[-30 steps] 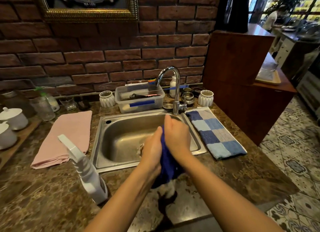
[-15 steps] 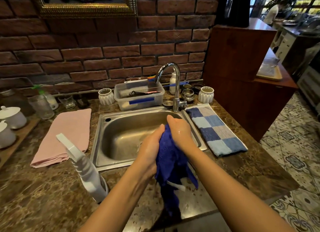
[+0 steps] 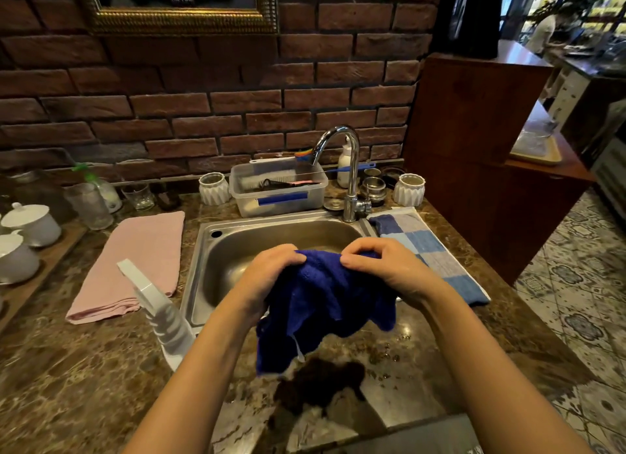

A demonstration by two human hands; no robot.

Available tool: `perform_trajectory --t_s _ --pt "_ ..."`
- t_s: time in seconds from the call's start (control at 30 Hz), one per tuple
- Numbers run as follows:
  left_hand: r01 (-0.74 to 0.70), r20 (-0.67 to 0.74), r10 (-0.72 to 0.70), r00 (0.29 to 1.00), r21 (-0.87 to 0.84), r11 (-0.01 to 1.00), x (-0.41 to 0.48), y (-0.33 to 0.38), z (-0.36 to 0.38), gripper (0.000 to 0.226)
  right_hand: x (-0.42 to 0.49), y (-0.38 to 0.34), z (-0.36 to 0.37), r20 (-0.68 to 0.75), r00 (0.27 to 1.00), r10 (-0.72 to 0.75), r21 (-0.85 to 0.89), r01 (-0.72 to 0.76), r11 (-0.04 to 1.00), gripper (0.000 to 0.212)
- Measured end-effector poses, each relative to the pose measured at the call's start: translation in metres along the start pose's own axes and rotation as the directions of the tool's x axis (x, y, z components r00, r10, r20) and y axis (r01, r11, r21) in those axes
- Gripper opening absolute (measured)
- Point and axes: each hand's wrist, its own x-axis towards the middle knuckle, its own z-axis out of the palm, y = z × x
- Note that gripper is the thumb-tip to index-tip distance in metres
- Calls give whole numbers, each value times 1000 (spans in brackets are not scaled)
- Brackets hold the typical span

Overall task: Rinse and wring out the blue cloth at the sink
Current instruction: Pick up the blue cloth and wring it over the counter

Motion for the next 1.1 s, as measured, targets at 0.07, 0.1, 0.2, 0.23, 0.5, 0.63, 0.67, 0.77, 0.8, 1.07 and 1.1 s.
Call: perform_trajectory --t_s 0.07,0.1,0.2,0.23,0.5,0.63,0.67,0.77,0.8,1.07,1.1 --pt "-63 4 64 998 197 978 2 -3 -5 14 1 -1 0 -89 995 -46 15 47 999 5" --pt "-107 4 111 994 311 944 4 -6 -8 11 0 -1 0 -119 991 -65 21 68 997 5" --pt "-120 -111 291 950 731 671 10 -15 -13 10 -6 -4 7 -117 986 -120 -20 118 993 4" --pt "-87 -167 308 937 740 667 8 -16 -9 12 -8 -3 12 -91 986 -137 -60 131 990 4" --pt "37 -75 -39 996 -23 999 -10 -16 11 20 -26 15 38 128 981 -142 -161 162 973 15" --pt "100 -17 -110 994 -307 946 -11 -11 5 18 -16 13 29 -186 974 -127 -103 110 989 19" --pt "123 11 -127 992 -351 928 -12 -9 4 18 -11 13 26 -232 965 -125 -159 90 983 22" --pt "158 110 -121 987 -445 881 -17 -3 2 22 2 14 26 -69 997 39 -116 -47 992 28" --pt "159 125 -114 985 -453 877 -20 -2 3 23 3 16 29 9 993 118 -49 -118 992 28" --pt "285 113 -262 959 -376 882 -18 -24 -15 38 10 23 14 -45 998 34 283 -20 959 5" --pt "299 104 -282 954 -233 925 -19 -28 -13 42 11 21 12 -28 999 16 292 -7 956 2"
